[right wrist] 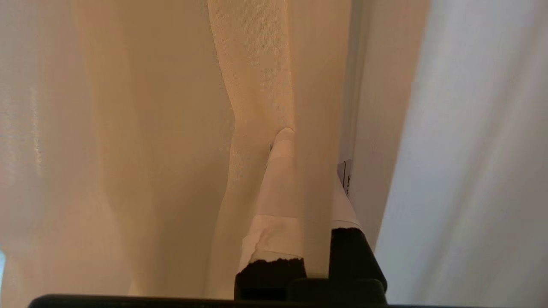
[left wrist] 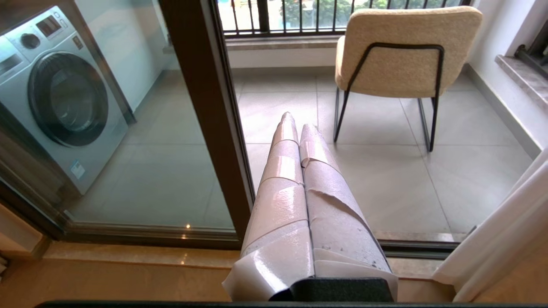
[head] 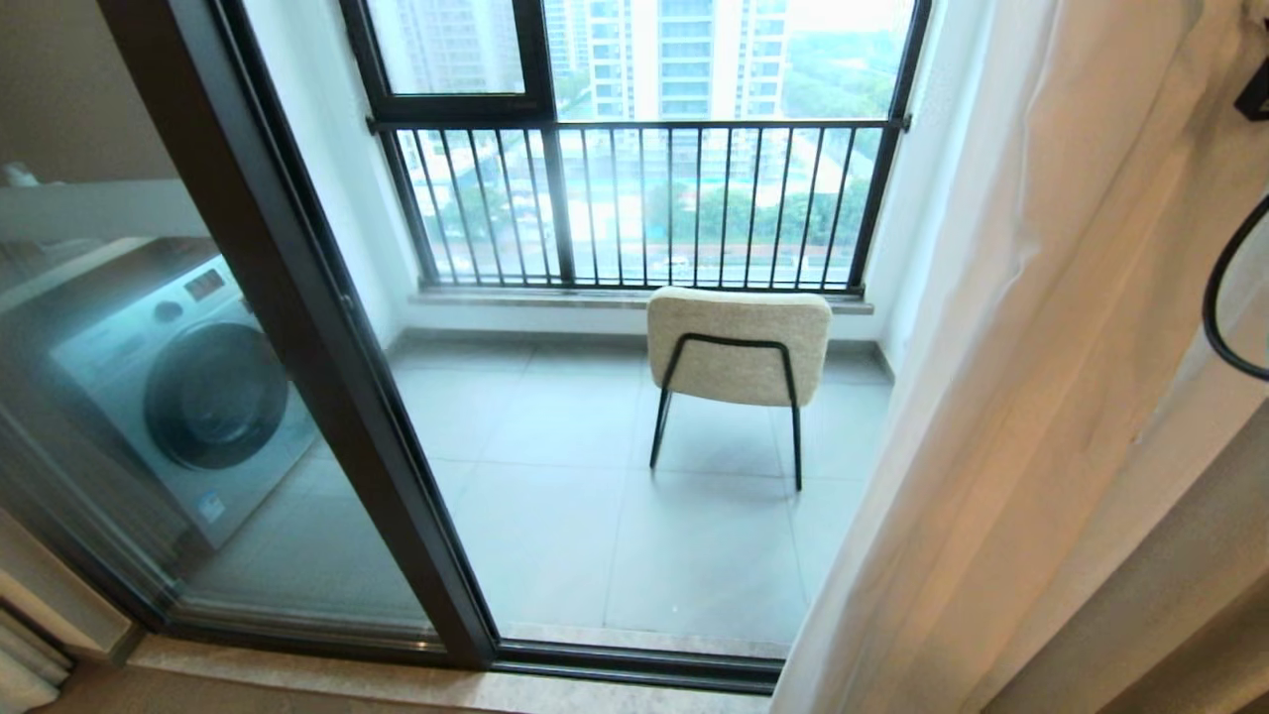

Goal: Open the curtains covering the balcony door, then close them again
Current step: Pull the inner curtains open on both sides

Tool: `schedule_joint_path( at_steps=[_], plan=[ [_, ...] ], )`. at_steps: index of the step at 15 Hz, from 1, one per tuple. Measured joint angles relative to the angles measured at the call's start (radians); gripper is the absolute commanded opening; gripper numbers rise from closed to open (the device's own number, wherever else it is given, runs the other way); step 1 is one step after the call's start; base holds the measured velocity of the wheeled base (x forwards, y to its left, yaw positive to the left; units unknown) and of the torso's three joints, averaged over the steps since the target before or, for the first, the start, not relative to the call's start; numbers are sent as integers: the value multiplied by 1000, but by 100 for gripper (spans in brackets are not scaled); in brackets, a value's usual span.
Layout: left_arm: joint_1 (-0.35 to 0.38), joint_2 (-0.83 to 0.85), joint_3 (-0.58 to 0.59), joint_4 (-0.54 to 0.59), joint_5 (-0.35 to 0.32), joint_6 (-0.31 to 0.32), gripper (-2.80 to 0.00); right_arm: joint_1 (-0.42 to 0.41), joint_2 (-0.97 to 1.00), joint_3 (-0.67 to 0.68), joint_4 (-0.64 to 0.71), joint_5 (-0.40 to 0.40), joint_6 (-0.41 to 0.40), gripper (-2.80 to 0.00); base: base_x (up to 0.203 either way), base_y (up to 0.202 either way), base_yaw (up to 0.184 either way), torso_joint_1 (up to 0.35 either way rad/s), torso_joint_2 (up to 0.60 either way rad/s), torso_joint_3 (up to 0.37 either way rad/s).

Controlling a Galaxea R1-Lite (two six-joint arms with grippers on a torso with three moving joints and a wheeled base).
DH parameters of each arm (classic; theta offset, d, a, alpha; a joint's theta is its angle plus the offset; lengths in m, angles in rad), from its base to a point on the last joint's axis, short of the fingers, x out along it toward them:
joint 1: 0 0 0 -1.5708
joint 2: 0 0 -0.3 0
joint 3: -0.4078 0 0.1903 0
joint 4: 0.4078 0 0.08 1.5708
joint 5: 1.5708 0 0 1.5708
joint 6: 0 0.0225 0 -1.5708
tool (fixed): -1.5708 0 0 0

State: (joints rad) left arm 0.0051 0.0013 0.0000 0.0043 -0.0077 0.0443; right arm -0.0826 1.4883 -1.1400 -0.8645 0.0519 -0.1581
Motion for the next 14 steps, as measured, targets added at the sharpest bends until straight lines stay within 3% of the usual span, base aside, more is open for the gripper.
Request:
schedule_joint_path(
  at_steps=[7, 14],
  plan=[
    [0, 0, 0, 0, 0, -1, -280, 0, 0, -3, 1, 1, 1, -280, 0, -177, -1, 1, 2, 4],
    [0, 0, 0, 0, 1, -1, -280, 1, 0, 1, 0, 1, 0, -280, 0, -10, 0, 1, 0, -1]
  ],
)
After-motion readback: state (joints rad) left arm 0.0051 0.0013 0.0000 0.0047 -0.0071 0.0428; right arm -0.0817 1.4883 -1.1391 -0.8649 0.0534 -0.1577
